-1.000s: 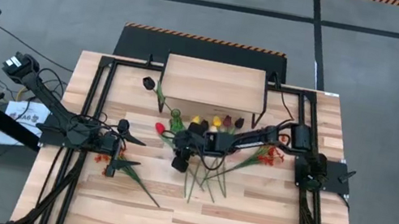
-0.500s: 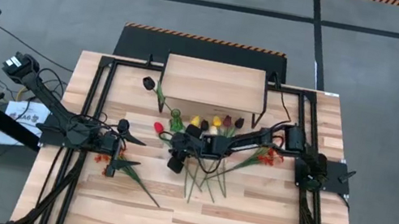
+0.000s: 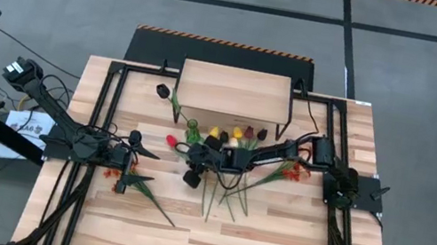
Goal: Pick and place flowers into a vace then onto a shelf
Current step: Put the red tulip into the green vase
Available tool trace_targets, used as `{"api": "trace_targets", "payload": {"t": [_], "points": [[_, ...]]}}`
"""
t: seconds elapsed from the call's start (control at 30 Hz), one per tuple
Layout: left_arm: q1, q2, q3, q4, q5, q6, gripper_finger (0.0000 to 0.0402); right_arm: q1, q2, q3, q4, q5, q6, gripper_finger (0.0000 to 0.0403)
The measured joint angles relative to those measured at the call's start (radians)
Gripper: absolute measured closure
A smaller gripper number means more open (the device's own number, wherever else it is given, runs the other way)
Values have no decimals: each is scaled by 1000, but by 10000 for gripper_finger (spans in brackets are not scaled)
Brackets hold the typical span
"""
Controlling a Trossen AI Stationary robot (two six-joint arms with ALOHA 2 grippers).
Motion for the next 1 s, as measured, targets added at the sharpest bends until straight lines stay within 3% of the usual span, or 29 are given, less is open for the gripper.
{"api": "trace_targets", "payload": {"t": [0.07,0.47,1.0], "points": [[0,0,0,-4,0,0,118,0,-10,0,0,0,6,393],[0,0,0,-7,0,0,118,4,-80,-4,-38,-84,11,400],[0,0,0,1,2,-3,118,40,-291,-2,-5,-19,34,402]]}}
